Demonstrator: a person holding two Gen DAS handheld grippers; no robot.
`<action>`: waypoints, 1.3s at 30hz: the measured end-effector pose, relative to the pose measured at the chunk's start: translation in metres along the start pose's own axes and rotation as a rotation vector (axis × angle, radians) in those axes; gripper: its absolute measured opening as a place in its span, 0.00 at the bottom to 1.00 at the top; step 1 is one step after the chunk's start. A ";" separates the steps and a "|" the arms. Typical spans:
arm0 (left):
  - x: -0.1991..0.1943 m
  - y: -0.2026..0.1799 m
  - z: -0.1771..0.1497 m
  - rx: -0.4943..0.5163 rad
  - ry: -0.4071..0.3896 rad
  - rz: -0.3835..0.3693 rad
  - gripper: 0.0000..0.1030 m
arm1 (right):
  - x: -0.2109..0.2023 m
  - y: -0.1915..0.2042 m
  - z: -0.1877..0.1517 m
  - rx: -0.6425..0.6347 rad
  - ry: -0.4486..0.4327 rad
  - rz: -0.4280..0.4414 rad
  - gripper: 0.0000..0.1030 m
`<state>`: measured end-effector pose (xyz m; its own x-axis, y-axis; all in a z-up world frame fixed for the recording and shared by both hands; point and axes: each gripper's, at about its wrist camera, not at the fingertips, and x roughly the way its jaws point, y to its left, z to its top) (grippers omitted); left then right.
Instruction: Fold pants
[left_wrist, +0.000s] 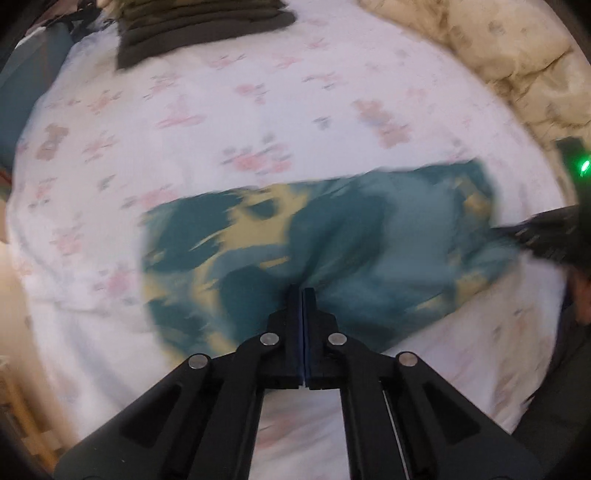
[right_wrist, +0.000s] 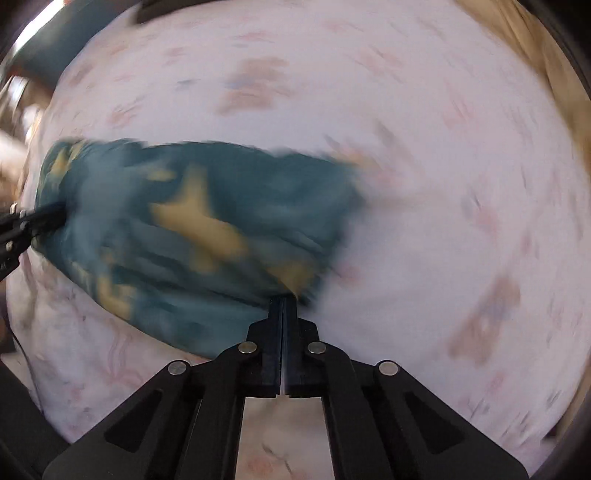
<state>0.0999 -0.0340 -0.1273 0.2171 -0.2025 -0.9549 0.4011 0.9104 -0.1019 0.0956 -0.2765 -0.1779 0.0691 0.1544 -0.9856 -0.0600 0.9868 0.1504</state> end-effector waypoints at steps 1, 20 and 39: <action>-0.005 0.008 0.000 -0.024 0.009 -0.014 0.01 | -0.005 -0.012 -0.002 0.048 -0.004 0.021 0.04; 0.017 0.047 0.007 -0.196 -0.082 -0.028 0.01 | 0.004 -0.010 0.045 0.162 -0.191 0.133 0.00; 0.028 0.055 0.004 -0.372 -0.084 -0.218 0.87 | 0.017 -0.027 0.021 0.440 -0.093 0.540 0.81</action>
<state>0.1314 0.0090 -0.1585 0.2410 -0.4192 -0.8753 0.1008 0.9079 -0.4070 0.1192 -0.2991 -0.1975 0.2296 0.6124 -0.7564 0.2976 0.6958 0.6537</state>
